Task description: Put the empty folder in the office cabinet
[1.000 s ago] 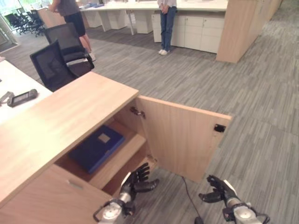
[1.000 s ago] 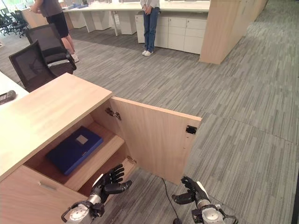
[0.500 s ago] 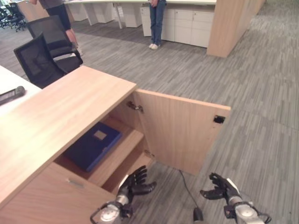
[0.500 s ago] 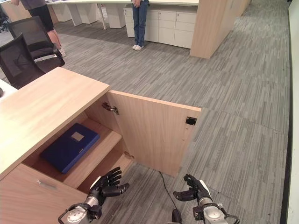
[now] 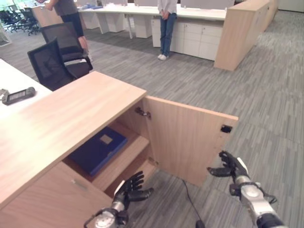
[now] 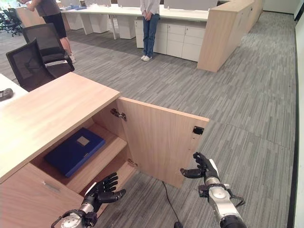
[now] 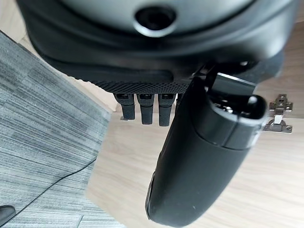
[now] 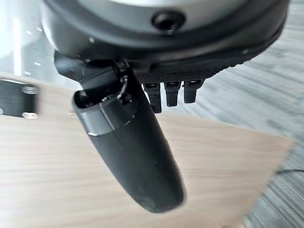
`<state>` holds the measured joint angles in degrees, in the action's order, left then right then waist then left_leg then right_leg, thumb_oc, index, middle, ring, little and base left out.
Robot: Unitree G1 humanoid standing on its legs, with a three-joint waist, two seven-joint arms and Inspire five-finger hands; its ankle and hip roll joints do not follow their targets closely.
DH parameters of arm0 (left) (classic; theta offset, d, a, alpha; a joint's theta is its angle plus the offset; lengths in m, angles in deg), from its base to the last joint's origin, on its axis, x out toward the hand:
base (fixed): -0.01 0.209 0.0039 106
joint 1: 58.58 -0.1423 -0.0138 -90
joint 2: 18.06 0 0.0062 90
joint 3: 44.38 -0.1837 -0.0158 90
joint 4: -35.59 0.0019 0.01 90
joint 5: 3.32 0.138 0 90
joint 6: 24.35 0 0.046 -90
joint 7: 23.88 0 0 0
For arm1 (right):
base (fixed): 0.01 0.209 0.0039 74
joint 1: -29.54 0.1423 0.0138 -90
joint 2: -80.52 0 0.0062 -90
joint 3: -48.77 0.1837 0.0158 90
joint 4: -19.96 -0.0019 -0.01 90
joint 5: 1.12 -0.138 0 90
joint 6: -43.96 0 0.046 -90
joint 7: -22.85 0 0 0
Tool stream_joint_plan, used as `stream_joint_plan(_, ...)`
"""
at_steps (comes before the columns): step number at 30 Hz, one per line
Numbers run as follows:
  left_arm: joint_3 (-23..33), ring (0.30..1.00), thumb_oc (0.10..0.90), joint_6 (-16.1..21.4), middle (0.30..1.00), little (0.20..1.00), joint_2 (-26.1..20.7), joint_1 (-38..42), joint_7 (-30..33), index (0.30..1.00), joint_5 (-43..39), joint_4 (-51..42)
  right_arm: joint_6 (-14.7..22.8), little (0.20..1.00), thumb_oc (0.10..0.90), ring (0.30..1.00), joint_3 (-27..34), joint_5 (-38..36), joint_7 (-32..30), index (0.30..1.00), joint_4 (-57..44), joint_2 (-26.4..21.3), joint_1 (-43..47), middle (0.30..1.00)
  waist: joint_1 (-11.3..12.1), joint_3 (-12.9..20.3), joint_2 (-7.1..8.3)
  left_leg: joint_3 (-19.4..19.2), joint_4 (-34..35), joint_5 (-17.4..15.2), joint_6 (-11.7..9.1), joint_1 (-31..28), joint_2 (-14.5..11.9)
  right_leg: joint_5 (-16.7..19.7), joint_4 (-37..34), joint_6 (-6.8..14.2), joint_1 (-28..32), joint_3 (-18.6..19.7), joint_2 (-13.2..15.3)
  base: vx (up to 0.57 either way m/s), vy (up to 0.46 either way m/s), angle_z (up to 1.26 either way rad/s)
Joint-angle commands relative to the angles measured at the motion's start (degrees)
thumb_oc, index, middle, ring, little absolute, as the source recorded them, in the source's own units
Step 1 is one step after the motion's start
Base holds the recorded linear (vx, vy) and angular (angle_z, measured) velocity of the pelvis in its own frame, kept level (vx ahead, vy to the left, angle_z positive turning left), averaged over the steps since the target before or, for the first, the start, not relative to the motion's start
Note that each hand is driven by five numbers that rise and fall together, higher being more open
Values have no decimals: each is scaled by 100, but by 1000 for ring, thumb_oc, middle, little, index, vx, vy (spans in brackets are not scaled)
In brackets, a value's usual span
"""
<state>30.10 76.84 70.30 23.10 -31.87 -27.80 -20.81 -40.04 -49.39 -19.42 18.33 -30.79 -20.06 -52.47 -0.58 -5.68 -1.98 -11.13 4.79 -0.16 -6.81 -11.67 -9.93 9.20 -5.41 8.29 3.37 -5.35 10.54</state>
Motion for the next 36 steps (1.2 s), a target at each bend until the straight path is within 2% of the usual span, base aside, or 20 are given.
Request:
stream_joint_plan(1,-69,900,800,401,900,900,-269,403,-120,900,-84,-323,601,900,800,900,290,-266,-160,900,200,-366,1061,900,110,193,96,213,-78,-69,89,173,309,-1173,129,-22,609,-267,-377,0,0,0)
stream_joint_plan(9,-161,900,800,384,900,900,-329,346,-170,900,-158,-409,593,900,800,900,132,-517,-165,900,533,-449,1679,900,230,211,108,263,-75,-45,86,163,289,-1189,135,-39,651,-338,-391,-1,0,0)
stream_joint_plan(16,-196,900,800,398,900,900,-335,352,-155,900,-166,-408,599,900,800,900,53,-639,-149,900,606,-407,1880,900,281,242,98,327,-60,-16,73,189,300,-1217,123,-55,685,-410,-409,4,-2,2)
stream_joint_plan(28,-358,900,800,372,900,900,-369,441,-180,900,-189,-431,625,900,800,900,29,-932,-121,900,779,-720,2371,900,337,267,81,544,-77,-27,65,228,357,-1255,148,-85,747,-490,-368,13,-1,11)
stream_joint_plan(34,-355,900,800,360,900,900,-295,473,-122,900,-144,-342,620,900,800,900,-155,-984,-14,900,378,-441,2243,900,342,267,74,591,-70,-24,65,231,355,-1266,166,-100,761,-525,-359,4,0,1)
stream_joint_plan(36,-287,900,800,356,900,900,-238,487,-79,900,-141,-327,647,900,800,900,-343,-953,140,900,-208,-174,1955,900,341,250,76,610,-72,-11,56,242,341,-1284,188,-120,750,-531,-368,0,0,0)
